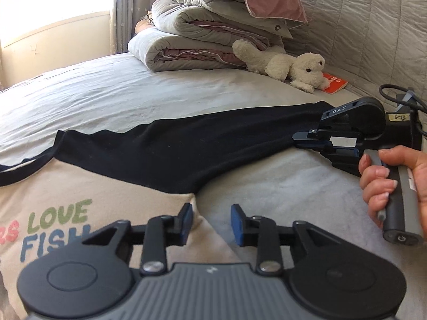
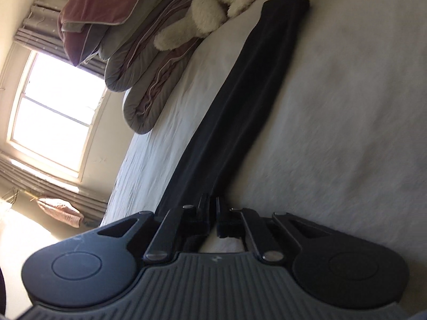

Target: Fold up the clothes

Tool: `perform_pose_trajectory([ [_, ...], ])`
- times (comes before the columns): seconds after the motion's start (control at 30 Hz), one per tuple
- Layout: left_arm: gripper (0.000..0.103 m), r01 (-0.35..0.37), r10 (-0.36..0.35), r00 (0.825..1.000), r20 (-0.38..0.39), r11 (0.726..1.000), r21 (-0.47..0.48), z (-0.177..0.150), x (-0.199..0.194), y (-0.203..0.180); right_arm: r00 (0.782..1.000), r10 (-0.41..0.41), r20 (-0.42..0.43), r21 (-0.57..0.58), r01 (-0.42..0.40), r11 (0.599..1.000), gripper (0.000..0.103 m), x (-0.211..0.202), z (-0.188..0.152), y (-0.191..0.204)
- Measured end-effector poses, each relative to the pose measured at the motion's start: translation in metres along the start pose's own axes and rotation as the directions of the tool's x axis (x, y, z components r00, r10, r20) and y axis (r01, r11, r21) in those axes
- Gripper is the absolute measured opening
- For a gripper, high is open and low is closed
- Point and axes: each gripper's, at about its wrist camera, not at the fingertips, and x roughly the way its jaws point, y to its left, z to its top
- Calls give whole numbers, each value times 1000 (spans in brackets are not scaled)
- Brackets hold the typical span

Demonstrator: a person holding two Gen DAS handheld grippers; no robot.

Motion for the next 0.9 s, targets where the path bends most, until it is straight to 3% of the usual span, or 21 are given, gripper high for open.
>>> perform_pose_trajectory([
  [0.17,43,75,-75,997,-1,997,-32,-23,-21,-11,995,-92,46,31,91,995,0,-16,3,-2],
  [0.33,46,141,-142,990,-21,989,-43,-46,-51,-19,985,-166,44,10,166,986,25,-34,-9,19],
  [0.4,46,177,-179,984,-28,983,-53,-55,-64,-20,984,-172,43,10,172,985,42,-41,-16,27],
  [0.67,48,336,-332,938,-98,942,21,-90,-117,-31,987,-162,6,-27,162,986,43,-52,-53,65],
  [0.77,49,386,-386,915,-115,922,-18,-93,-133,-20,988,-156,-11,-67,155,986,44,-53,-70,81],
  [0.8,52,384,-385,916,-113,923,-31,-93,-137,-15,988,-154,-16,-86,152,985,44,-52,-75,86],
  [0.9,57,325,-329,939,-99,944,-51,-91,-150,3,989,-144,-33,-129,138,982,45,-49,-91,102],
])
